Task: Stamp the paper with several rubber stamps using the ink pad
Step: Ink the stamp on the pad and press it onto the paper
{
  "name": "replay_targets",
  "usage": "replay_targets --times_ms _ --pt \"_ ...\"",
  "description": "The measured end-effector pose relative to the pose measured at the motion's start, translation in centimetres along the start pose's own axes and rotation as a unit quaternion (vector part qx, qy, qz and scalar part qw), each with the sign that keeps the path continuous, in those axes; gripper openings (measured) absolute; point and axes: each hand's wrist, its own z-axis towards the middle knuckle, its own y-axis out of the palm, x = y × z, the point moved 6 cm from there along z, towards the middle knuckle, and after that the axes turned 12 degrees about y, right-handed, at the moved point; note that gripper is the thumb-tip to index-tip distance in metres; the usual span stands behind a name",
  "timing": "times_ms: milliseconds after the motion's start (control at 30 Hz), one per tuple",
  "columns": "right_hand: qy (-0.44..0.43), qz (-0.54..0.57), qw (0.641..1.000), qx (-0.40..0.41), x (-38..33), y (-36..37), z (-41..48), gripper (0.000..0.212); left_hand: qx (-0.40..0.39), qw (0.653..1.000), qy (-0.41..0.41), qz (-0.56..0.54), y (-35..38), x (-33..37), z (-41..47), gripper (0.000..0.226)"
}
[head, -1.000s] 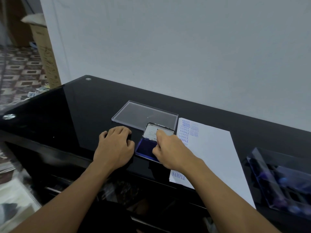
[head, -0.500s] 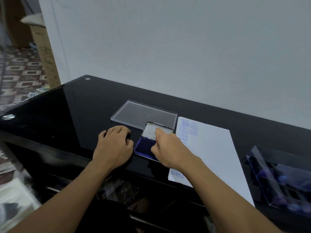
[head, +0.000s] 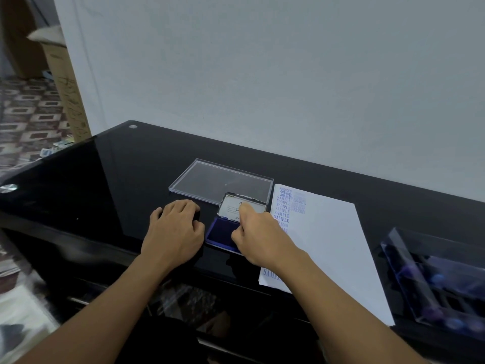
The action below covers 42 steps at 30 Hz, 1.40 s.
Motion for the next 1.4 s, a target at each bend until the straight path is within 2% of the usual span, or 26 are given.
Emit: replay_targets --times_ms 267,333,533,733,833,1033,1167,1400 --pt "-0.009 0.002 0.999 -0.034 0.5 -0.3 0.5 0.011 -0.009 1.0 -0.007 0.001 -0.1 0.1 0.2 0.032" --pt "-0.002 0.024 0.999 -0.043 0.8 -0.8 0.3 0.014 -0.016 1.0 -0.012 -0.002 -0.3 0.0 0.2 0.033" --pt "0.053 0.097 0.993 -0.033 4.2 -4.9 0.6 0.013 -0.091 0.995 -0.036 -0.02 -1.5 0.8 2.3 0.025" --pt "0.117 0.082 0.989 -0.039 10.6 -8.9 2.1 0.014 -0.071 0.994 0.041 -0.076 -2.6 5.7 7.1 0.029" --pt "0.143 0.073 0.985 -0.062 13.0 -10.2 2.6 0.011 -0.098 0.987 0.085 -0.098 -1.9 8.9 9.7 0.03" --pt "0.142 0.075 0.987 -0.021 15.1 -11.6 4.2 0.011 -0.169 0.971 0.124 -0.116 0.6 12.8 13.5 0.024" --pt "0.139 0.077 0.987 0.005 15.1 -11.5 5.6 0.013 -0.233 0.957 0.149 -0.092 2.8 13.7 14.6 0.037" --pt "0.122 0.019 0.992 -0.015 14.0 -10.0 7.5 0.014 -0.32 0.932 0.152 -0.079 5.7 13.6 15.5 0.068"
